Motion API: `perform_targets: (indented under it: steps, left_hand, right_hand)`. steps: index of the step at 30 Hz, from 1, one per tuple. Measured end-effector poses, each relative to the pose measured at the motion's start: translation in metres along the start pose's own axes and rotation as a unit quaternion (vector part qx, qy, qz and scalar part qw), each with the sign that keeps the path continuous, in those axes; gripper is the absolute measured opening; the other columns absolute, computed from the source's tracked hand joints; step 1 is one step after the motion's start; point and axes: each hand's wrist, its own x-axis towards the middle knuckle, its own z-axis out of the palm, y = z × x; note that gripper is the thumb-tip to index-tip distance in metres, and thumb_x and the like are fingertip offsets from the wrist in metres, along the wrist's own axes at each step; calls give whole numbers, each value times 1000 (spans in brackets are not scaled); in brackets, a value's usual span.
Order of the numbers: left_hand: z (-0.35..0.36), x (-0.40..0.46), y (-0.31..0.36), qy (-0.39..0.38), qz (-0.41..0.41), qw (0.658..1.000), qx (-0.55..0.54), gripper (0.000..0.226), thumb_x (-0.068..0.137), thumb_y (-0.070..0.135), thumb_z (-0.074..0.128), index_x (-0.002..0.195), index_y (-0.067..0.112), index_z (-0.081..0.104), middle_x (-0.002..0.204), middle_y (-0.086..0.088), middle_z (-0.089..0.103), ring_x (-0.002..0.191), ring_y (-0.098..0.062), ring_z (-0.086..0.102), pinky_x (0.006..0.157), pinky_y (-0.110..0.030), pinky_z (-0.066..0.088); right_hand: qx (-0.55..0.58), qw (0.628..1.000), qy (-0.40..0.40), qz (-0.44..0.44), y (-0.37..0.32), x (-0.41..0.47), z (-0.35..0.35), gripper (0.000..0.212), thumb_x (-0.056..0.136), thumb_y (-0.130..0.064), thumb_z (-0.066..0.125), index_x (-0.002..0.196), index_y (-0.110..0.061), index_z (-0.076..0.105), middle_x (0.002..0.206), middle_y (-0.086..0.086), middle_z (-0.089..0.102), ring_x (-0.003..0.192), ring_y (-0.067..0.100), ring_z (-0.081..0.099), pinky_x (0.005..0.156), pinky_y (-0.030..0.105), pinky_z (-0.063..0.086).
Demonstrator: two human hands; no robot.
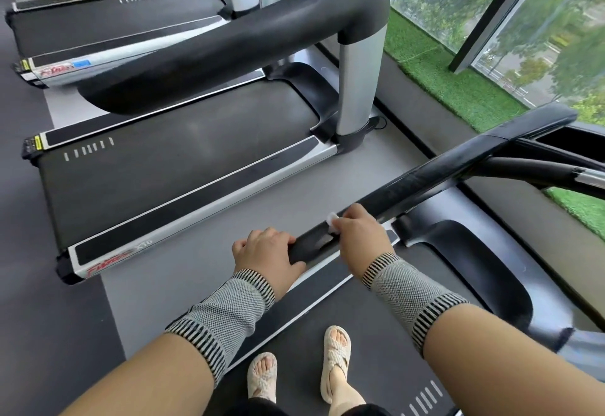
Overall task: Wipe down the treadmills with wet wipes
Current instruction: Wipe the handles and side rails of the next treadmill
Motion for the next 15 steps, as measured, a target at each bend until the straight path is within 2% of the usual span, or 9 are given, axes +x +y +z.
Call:
perform_targets:
  steps: [1, 4, 5, 6, 9, 10, 11, 13, 15]
  left_hand:
    - [0, -2, -3, 1, -3, 1000, 3, 45, 84, 56, 56, 125, 38, 53, 117, 12, 55, 115, -14, 44, 96, -36, 30]
    - [0, -8, -8, 15, -10, 1000, 0, 40, 84, 59, 53, 117, 36, 57, 113, 11, 57, 113, -15, 46, 91, -36, 30]
    - [0, -10, -9, 18, -9, 1000, -2, 40, 84, 59, 53, 117, 36, 57, 113, 11, 57, 112, -15, 46, 90, -36, 30]
    - [-1, -11, -10, 18, -6, 1000, 0, 41, 84, 58, 54, 118, 36, 57, 114, 11, 57, 113, -14, 46, 91, -36, 30]
    - [-2, -15, -18, 16, 2, 1000, 3, 42, 85, 55, 57, 122, 36, 55, 118, 13, 56, 115, -13, 45, 95, -36, 31]
    - [-2, -16, -20, 16, 0, 1000, 0, 41, 85, 54, 57, 123, 37, 55, 118, 14, 56, 116, -13, 45, 96, -36, 31]
    - [-2, -16, -21, 17, -2, 1000, -1, 41, 85, 54, 57, 122, 37, 55, 117, 14, 56, 116, -13, 45, 96, -36, 30]
    - [-2, -16, -21, 19, -5, 1000, -7, 39, 83, 53, 58, 120, 37, 57, 115, 13, 56, 115, -13, 45, 94, -36, 30]
    - [-3, -15, -21, 17, 0, 1000, -8, 39, 83, 53, 59, 119, 37, 57, 115, 13, 57, 114, -14, 46, 94, -36, 30]
  right_hand:
    - [-2, 1000, 2, 15, -6, -3, 2, 29, 92, -7, 48, 117, -14, 60, 111, 7, 49, 95, 26, 52, 76, 22, 35]
    - [0, 989, -85, -124, -44, -25, 13, 33, 91, -5, 44, 122, -10, 57, 119, 12, 47, 103, 28, 49, 76, 25, 33]
    - [3, 985, -86, -152, -43, -25, 13, 33, 92, -5, 45, 122, -9, 58, 117, 12, 48, 104, 28, 49, 78, 26, 35]
    - [6, 987, -82, -139, -35, -20, 8, 30, 93, -7, 47, 120, -10, 59, 114, 12, 49, 102, 29, 50, 79, 26, 36]
    - [-7, 1000, 10, 6, -8, -3, -2, 15, 95, -13, 51, 105, -10, 61, 103, 10, 51, 93, 29, 54, 75, 25, 37]
    - [-10, 1000, 6, 22, -12, -6, -1, 10, 95, -14, 51, 99, -10, 59, 101, 10, 52, 89, 26, 54, 70, 24, 35]
    - [3, 1000, 7, -7, -23, -11, 2, 10, 96, -16, 50, 97, -11, 58, 99, 9, 53, 84, 22, 53, 66, 23, 34]
    - [15, 994, -54, -90, -47, -23, 14, 14, 97, -21, 48, 102, -12, 57, 96, 4, 50, 81, 20, 53, 62, 18, 36]
    - [25, 993, -64, -94, -47, -21, 13, 18, 97, -21, 50, 111, -13, 59, 97, 3, 47, 89, 24, 53, 70, 23, 40]
